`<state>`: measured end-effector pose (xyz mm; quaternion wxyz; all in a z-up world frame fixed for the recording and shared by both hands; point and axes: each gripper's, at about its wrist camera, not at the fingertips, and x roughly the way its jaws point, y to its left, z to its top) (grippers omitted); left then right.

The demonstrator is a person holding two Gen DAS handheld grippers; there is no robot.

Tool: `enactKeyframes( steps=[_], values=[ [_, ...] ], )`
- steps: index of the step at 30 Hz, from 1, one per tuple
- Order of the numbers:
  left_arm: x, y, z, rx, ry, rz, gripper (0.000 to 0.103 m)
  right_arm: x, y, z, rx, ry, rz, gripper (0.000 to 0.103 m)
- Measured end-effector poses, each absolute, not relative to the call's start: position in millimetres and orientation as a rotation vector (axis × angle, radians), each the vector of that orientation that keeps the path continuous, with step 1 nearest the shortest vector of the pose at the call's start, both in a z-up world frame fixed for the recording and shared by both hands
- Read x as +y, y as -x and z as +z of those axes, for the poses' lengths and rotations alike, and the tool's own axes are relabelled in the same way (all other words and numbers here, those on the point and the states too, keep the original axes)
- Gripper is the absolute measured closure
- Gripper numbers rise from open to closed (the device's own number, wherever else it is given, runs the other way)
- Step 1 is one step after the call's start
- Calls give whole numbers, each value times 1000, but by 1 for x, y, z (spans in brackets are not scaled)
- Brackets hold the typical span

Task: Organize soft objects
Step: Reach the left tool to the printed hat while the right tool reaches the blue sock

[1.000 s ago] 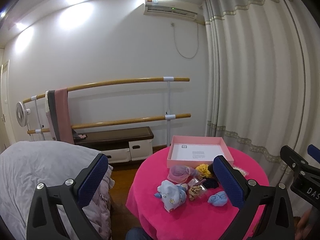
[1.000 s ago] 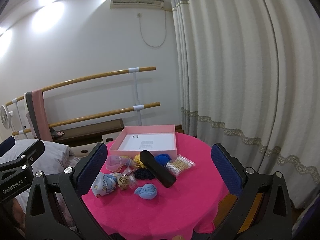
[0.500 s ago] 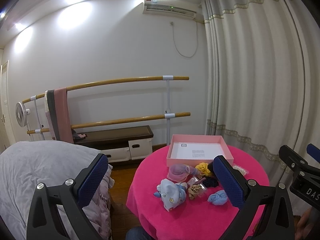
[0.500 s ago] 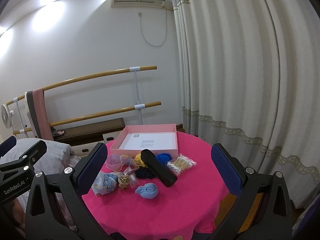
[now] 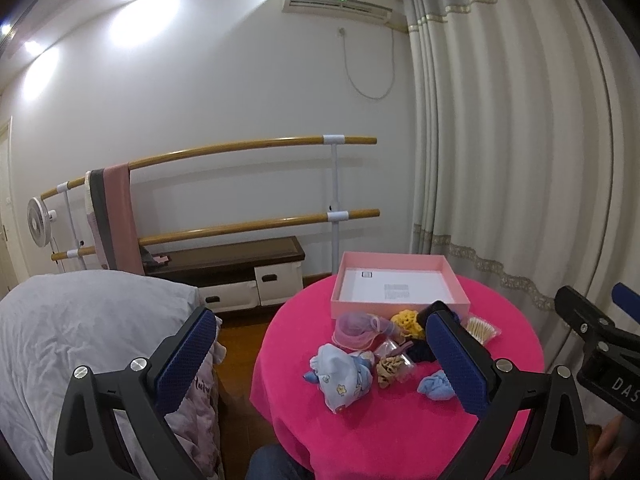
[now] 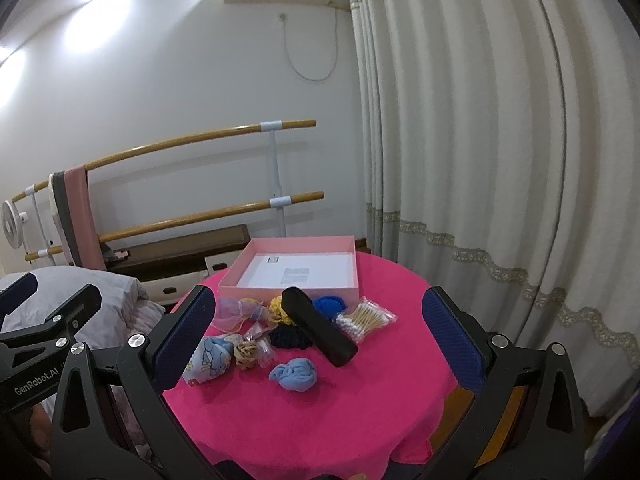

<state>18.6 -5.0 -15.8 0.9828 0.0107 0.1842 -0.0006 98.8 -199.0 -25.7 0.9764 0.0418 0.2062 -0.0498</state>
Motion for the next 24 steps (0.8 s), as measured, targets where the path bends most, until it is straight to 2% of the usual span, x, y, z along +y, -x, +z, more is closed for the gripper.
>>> enactKeyframes(
  steps=[9, 24],
  values=[
    [-4, -55, -42, 478, -22, 2, 0, -204, -122, -54, 505, -94, -107, 0],
    [7, -161, -125, 752, -15, 16, 0, -207, -190, -149, 790, -96, -64, 0]
  ],
)
